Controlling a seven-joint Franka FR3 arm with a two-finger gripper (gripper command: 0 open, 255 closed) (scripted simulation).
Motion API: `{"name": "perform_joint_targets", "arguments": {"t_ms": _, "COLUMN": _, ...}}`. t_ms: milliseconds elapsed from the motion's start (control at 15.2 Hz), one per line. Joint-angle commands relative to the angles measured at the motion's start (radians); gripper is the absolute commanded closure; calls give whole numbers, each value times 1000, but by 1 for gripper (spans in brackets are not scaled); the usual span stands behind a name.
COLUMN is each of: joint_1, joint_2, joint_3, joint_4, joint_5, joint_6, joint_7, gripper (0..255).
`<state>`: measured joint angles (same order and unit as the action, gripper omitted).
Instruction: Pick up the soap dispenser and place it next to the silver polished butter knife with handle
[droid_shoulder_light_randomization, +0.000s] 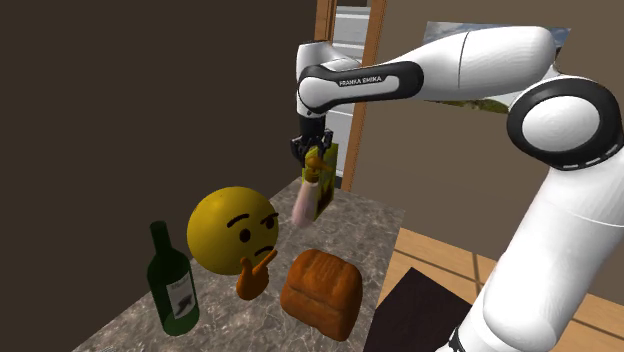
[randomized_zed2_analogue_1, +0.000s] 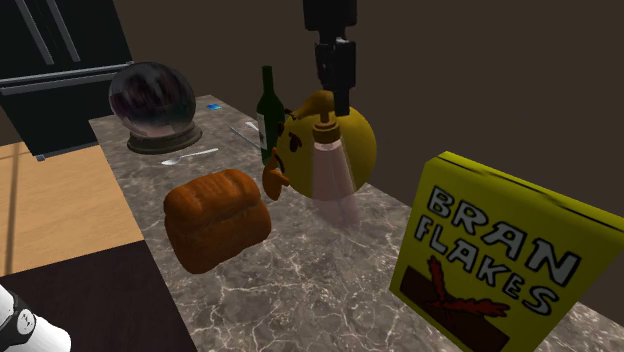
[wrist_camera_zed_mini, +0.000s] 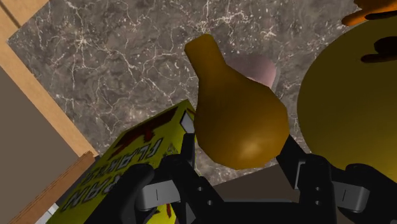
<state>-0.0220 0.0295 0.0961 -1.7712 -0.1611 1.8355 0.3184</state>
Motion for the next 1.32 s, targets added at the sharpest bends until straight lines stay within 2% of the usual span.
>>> {"name": "perform_joint_targets", "arguments": {"t_ms": 0, "joint_1": 21, "joint_2": -21, "joint_3": 20, "joint_4": -22, "joint_5": 0, "joint_6": -5, "joint_7": 42, "gripper": 255}}
{"name": "perform_joint_targets", "arguments": {"t_ms": 594, "joint_1": 122, "joint_2": -77, "joint_3": 125, "joint_4": -80, "joint_5": 10, "joint_6": -34, "joint_7": 244, "gripper": 255}}
{"name": "perform_joint_targets", "arguments": {"t_ms": 1254, "joint_1": 238, "joint_2": -44, "joint_3": 252, "joint_4": -32, "joint_5": 11, "joint_6": -86, "joint_7": 481, "gripper": 255}}
